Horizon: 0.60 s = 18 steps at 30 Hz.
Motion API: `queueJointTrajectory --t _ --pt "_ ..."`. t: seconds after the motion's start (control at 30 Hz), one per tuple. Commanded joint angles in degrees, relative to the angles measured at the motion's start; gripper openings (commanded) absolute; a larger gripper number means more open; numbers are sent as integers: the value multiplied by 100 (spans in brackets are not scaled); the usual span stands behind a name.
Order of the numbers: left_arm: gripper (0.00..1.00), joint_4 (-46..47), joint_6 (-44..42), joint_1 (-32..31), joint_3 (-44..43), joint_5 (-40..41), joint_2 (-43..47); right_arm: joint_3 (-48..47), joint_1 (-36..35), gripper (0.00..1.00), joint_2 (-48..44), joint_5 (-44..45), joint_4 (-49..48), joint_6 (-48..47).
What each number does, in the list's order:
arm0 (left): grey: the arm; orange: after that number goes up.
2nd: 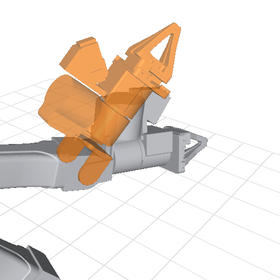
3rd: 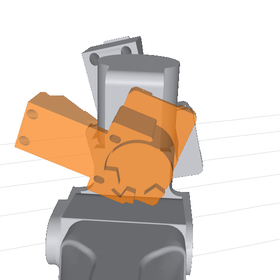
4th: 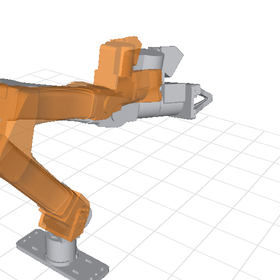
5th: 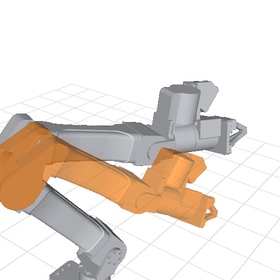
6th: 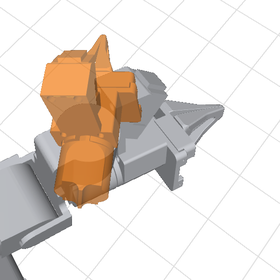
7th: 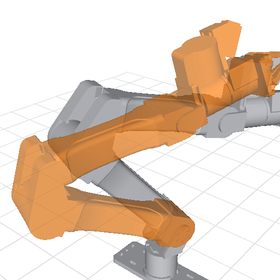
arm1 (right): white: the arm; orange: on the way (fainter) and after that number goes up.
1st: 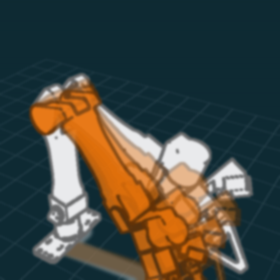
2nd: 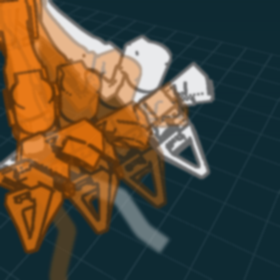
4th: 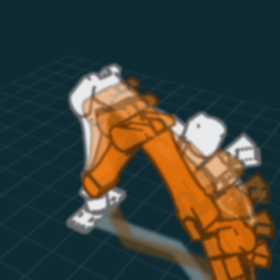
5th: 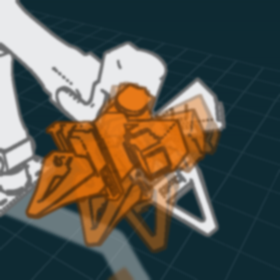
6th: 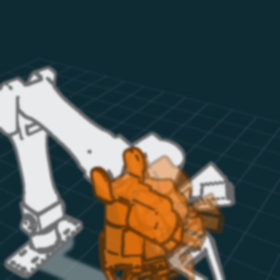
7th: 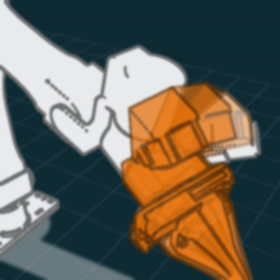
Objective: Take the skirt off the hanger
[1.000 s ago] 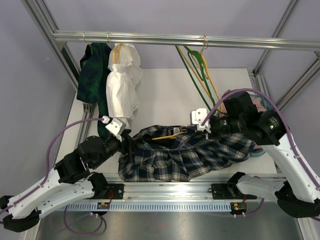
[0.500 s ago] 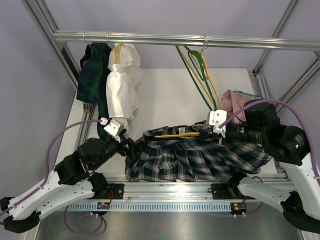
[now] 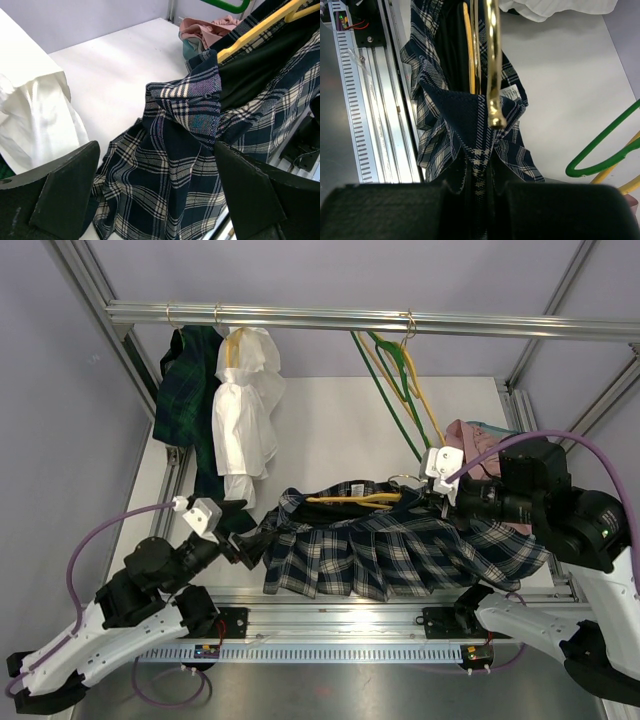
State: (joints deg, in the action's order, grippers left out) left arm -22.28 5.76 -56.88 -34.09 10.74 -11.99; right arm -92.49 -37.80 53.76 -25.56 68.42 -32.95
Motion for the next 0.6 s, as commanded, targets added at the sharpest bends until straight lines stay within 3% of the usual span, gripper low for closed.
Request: queueJointTrajectory --t 0.0,0.3,0.57 --pt "99 163 -224 37 25 -168 -84 -384 89 0 -85 69 -822 175" --pt "99 444 -452 37 -239 -643 -348 -384 133 0 -85 253 -945 403" --pt "99 1164 -409 37 -643 -512 -435 -200 150 0 -93 95 -1024 517"
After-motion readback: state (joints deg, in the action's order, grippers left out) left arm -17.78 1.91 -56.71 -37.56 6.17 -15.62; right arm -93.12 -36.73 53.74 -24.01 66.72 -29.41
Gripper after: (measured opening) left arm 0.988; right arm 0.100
